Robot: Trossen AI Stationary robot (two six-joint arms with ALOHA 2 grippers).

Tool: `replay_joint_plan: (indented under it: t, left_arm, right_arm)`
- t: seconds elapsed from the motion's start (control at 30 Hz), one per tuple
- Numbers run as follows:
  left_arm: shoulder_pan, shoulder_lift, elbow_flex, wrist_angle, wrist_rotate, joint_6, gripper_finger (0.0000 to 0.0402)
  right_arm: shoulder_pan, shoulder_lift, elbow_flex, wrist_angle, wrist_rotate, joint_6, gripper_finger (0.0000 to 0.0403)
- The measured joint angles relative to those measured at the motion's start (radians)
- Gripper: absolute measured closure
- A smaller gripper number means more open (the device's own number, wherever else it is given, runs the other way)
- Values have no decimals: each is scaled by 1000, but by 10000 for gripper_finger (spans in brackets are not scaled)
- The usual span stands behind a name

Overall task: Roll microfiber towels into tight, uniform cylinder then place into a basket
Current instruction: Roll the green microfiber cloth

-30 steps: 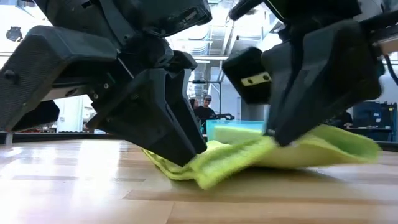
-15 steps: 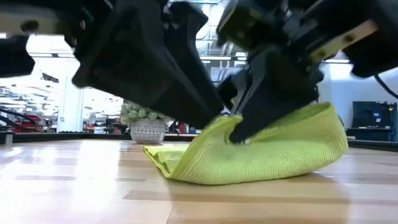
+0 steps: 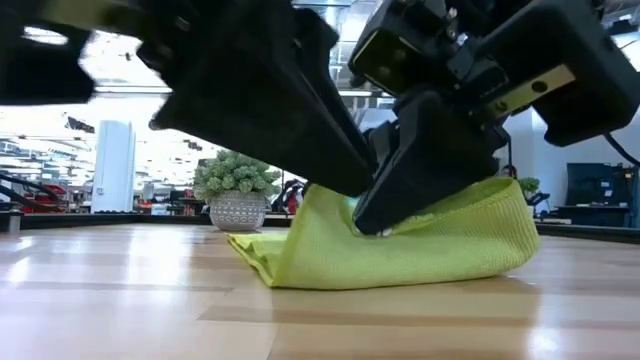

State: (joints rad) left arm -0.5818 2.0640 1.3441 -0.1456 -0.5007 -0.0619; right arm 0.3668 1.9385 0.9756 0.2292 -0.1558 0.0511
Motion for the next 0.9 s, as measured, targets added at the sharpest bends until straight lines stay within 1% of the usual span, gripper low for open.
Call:
replay_joint_plan:
  t: [0.07, 0.2, 0.43, 0.53, 0.67, 0.77, 0.9]
  left_arm:
    - [8, 0, 0, 0, 3, -12, 269]
    - [21, 0, -1, -8, 51, -61, 269]
    - [26, 0, -1, -73, 51, -143, 269]
    - [26, 0, -2, -108, 48, -181, 269]
    - [26, 0, -2, -148, 34, -228, 269]
    - [26, 0, -2, -173, 24, -264, 269]
    - [26, 0, -9, -210, 24, -308, 269]
  right_arm:
    - [-1, 0, 0, 4, 0, -1, 378]
    - [-2, 0, 0, 4, 0, -20, 378]
    - [-1, 59, 3, 80, 1, -67, 374]
    - [-3, 65, 0, 76, 1, -70, 365]
    - [-3, 63, 1, 89, 2, -70, 337]
    - [-3, 63, 2, 109, 3, -69, 307]
    - [-13, 63, 1, 94, 3, -59, 264]
